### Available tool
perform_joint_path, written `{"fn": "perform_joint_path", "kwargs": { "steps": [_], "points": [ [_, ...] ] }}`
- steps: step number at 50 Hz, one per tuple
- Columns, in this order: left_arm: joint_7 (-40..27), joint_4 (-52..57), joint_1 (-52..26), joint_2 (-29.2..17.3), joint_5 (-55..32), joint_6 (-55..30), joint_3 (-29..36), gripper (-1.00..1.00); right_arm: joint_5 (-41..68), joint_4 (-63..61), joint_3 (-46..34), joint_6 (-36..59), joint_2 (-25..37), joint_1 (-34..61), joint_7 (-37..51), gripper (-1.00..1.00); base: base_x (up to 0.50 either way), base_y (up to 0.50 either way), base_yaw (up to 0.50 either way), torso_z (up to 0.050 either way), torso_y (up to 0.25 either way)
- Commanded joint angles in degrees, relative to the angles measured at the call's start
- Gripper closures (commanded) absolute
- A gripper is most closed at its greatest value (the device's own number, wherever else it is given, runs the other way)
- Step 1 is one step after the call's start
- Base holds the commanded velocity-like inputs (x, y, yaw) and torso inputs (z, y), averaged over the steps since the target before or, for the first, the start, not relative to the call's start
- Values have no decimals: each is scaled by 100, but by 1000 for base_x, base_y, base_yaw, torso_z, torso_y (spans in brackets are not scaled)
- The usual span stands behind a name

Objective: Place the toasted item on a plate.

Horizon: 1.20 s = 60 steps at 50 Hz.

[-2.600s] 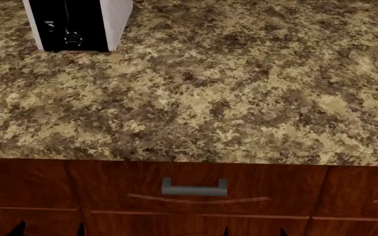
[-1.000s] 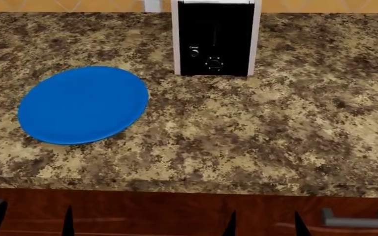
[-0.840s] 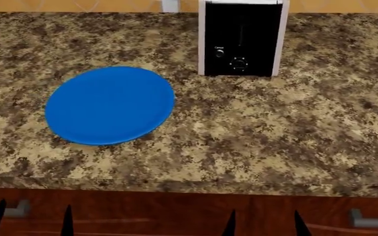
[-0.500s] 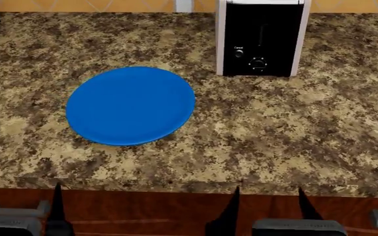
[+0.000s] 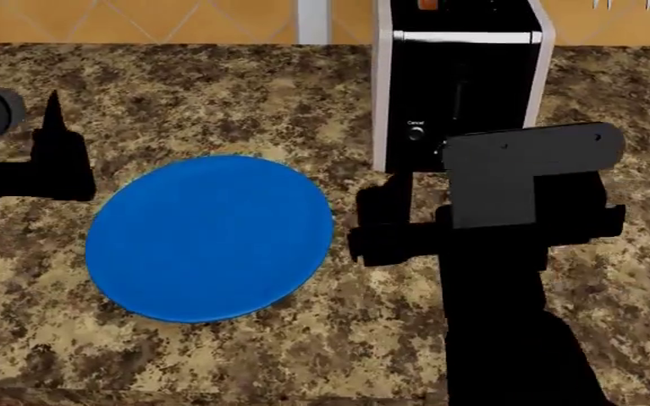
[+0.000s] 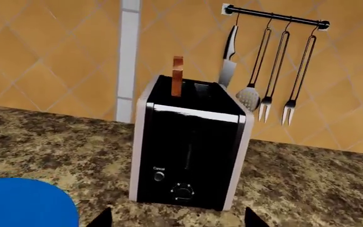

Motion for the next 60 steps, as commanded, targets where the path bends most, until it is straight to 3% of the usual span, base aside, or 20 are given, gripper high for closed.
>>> {"fn": "perform_joint_path", "kwargs": {
  "steps": [1,8,15,29,37,60],
  "points": [
    [177,-1425,-2254,41,-135,-886,-23,-100,267,1143,89,1262,-35,2135,-333,-100,0,0,0,0,0],
    [227,-3325,-3317,93,-18,-331,121,-100,332,2339,-53,1242,-4,3185,-589,-100,0,0,0,0,0],
    [309,-4855,-4182,105,21,85,158,-100,234,4280,-348,370,14,3993,-906,-100,0,0,0,0,0],
    [352,-5035,-4175,156,-30,134,261,-100,251,5594,-362,-23,-199,4764,-955,-100,277,0,0,0,0],
    [362,-5227,-4161,144,-46,227,286,-100,223,6942,-465,-550,-324,5288,-1101,-100,0,0,0,0,0],
    [348,-5250,-4101,126,-91,259,382,-100,263,6916,-617,-324,-306,5263,-1083,-100,302,-26,0,0,1]
  ]
}}
